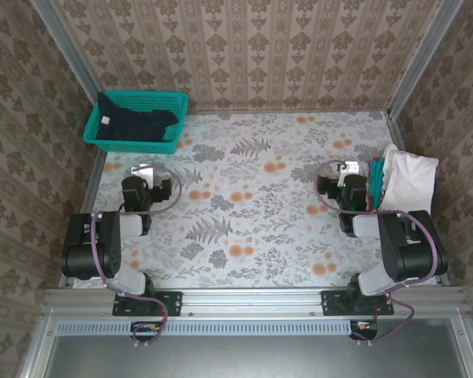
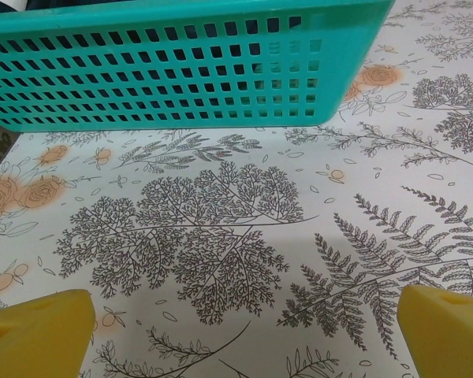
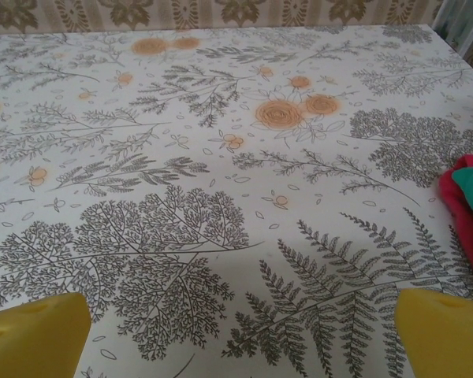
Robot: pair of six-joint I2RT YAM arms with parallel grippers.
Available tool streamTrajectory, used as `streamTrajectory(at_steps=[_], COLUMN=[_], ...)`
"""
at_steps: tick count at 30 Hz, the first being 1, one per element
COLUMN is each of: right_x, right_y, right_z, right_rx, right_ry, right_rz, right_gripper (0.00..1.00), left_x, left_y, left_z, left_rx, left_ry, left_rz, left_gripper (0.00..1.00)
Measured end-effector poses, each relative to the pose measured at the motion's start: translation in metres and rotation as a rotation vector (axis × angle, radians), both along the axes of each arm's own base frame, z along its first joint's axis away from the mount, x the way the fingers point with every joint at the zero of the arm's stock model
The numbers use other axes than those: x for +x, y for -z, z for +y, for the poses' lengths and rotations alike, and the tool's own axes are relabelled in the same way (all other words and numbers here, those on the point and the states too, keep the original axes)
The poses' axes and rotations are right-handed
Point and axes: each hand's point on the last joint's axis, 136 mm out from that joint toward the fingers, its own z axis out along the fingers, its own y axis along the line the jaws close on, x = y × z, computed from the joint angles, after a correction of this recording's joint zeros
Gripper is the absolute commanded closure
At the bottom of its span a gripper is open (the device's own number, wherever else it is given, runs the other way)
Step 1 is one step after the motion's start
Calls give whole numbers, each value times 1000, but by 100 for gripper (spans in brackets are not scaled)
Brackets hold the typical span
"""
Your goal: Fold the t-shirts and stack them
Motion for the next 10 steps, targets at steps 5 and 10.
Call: streamTrajectory(at_steps=[5, 10], right_x=[0, 0], right_y=[0, -1], right_z=[0, 0], right_rx=[0, 0], right_ry=[-1, -1], right_rz=[-2, -3], right_gripper=[0, 0], left_x=[0, 1], left_y=[-1, -3], left_z=[0, 0], left_rx=[0, 0], left_ry=[0, 0], left_rz=[-3, -13], left_gripper=[0, 0])
